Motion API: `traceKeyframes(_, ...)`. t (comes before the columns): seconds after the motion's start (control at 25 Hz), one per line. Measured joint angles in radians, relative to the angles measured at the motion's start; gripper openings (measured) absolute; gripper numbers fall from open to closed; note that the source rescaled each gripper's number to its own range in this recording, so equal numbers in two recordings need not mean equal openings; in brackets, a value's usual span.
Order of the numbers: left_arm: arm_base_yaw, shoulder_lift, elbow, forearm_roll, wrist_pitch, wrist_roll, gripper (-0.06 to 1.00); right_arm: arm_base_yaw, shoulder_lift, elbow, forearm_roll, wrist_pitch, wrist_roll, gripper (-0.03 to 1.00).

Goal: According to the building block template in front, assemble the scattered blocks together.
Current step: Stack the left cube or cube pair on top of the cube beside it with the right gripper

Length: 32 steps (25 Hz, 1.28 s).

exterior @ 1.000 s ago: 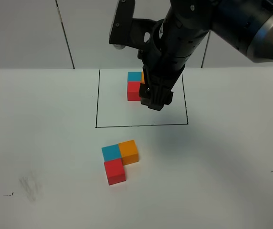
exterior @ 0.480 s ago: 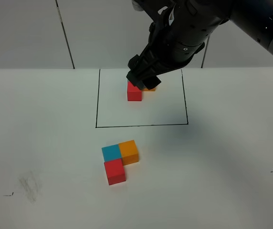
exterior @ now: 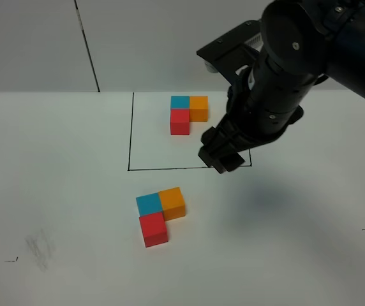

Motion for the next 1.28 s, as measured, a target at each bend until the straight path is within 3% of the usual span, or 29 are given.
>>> traceKeyframes(0.24, 0.000, 0.000, 0.000, 0.000, 0.000, 0.000, 0.58, 0.000, -0.036, 0.062, 0.015, 0.003, 0.154, 0.61)
traceKeyframes(0.56, 0.000, 0.000, 0.000, 0.000, 0.000, 0.000, 0.58, 0.000, -0.013, 0.062, 0.061, -0.044, 0.235, 0.61)
traceKeyframes(0.84, 0.000, 0.000, 0.000, 0.000, 0.000, 0.000, 0.58, 0.054, 0.089, 0.063, 0.076, -0.056, 0.257, 0.61)
traceKeyframes(1.28, 0.000, 0.000, 0.000, 0.000, 0.000, 0.000, 0.58, 0.115, 0.187, 0.063, 0.143, -0.214, 0.263, 0.61)
